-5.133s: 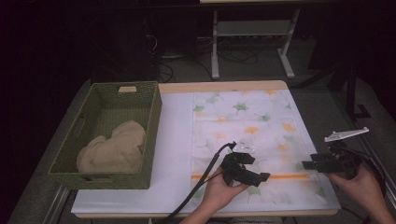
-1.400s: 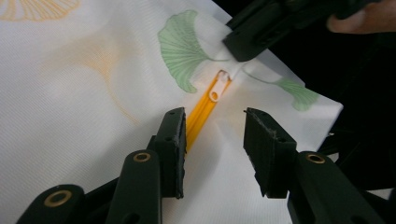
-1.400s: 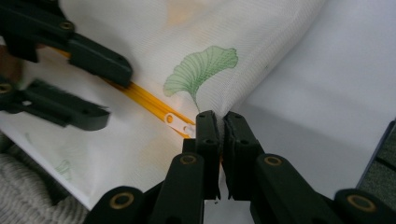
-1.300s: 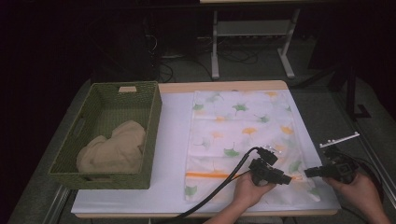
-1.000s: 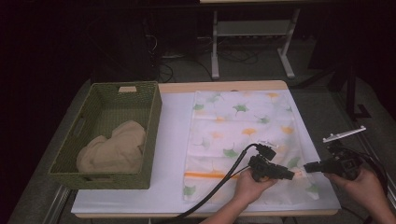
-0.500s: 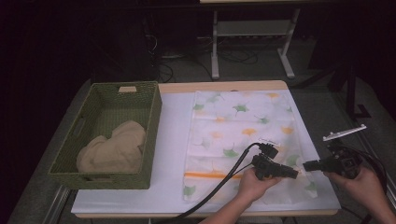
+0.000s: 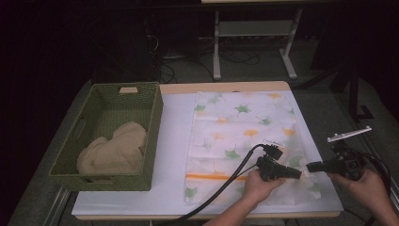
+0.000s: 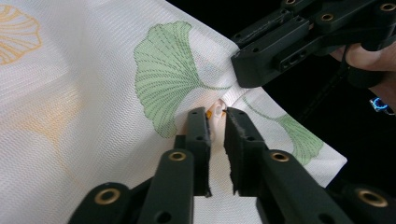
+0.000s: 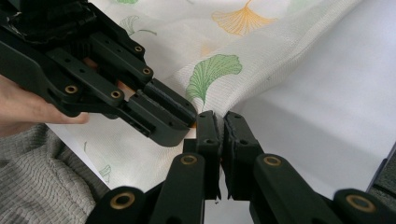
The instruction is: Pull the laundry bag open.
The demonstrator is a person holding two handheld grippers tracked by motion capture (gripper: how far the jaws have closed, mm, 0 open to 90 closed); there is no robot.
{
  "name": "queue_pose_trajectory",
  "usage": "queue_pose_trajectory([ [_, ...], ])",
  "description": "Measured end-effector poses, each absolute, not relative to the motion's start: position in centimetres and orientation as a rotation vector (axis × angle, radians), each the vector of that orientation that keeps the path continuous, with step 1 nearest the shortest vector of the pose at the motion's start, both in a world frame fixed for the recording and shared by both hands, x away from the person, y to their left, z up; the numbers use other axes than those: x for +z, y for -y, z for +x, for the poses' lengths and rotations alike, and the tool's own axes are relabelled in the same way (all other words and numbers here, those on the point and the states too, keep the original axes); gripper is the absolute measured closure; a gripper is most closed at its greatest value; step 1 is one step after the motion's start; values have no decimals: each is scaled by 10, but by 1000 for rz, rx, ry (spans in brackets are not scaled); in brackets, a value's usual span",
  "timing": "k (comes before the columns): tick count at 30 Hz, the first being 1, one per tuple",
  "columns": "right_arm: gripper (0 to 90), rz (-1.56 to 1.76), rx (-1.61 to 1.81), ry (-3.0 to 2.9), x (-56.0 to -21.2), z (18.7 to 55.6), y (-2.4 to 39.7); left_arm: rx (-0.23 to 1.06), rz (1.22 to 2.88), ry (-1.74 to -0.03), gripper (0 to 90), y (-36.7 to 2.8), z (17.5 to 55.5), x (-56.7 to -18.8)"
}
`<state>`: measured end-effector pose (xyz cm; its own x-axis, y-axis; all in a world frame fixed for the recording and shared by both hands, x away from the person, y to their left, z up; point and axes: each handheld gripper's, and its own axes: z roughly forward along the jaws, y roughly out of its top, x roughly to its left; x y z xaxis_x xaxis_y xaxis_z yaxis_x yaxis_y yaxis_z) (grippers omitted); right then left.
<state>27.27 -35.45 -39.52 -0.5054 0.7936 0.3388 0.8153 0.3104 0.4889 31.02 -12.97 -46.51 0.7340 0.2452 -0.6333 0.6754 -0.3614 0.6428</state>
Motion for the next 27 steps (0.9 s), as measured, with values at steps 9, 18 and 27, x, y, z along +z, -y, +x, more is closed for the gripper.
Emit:
queue_pose_trajectory([
  [9, 851, -1557, -976, 2504, -398, 272, 356, -525, 1952, -703, 886, 133, 306, -466],
  [18, 853, -1565, -986, 2501, -398, 271, 357, -456, 1986, -727, 746, 138, 303, -466],
  [27, 853, -1582, -979, 2496, -402, 271, 360, -447, 1992, -709, 893, 141, 301, -465],
])
